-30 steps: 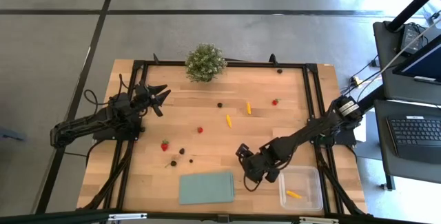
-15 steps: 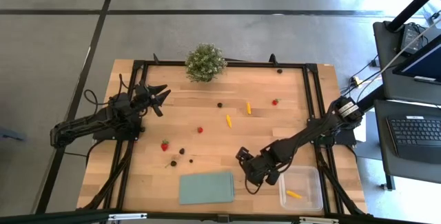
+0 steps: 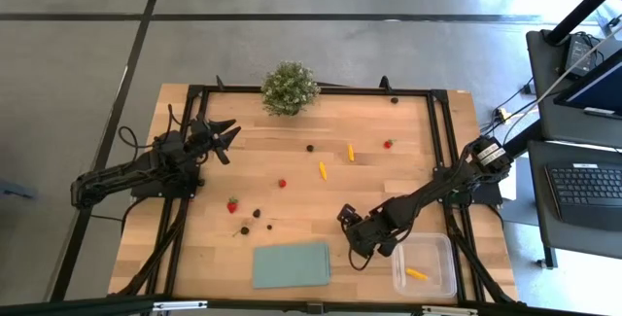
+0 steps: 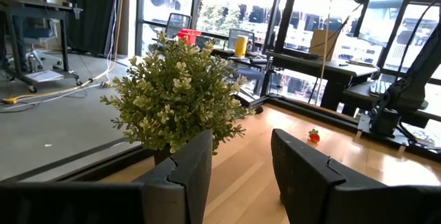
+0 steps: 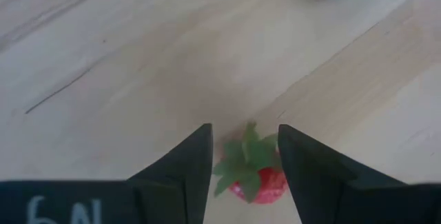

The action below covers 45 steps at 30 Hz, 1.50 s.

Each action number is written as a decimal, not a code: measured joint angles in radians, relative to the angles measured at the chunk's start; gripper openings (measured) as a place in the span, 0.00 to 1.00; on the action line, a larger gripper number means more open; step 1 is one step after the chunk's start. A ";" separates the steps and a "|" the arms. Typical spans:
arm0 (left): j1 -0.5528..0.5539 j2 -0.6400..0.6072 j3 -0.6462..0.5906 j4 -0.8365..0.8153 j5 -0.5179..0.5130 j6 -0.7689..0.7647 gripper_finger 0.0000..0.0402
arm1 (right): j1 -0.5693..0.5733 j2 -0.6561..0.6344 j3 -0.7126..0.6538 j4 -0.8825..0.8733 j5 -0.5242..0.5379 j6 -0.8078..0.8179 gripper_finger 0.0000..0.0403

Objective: Pick and placing Produce into tupperware
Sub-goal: Put the red strawberry into the transparent bin

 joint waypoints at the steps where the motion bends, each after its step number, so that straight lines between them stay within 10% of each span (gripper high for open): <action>1: 0.000 0.000 0.000 0.000 0.000 0.000 0.36 | 0.000 0.000 0.000 0.001 0.000 0.000 0.41; 26: 0.000 0.000 0.000 0.000 0.000 0.000 0.36 | 0.000 0.000 0.000 -0.009 0.000 0.003 0.02; 45: 0.000 0.000 0.000 0.000 0.000 0.000 0.36 | -0.008 -0.003 0.112 -0.102 0.175 0.007 0.00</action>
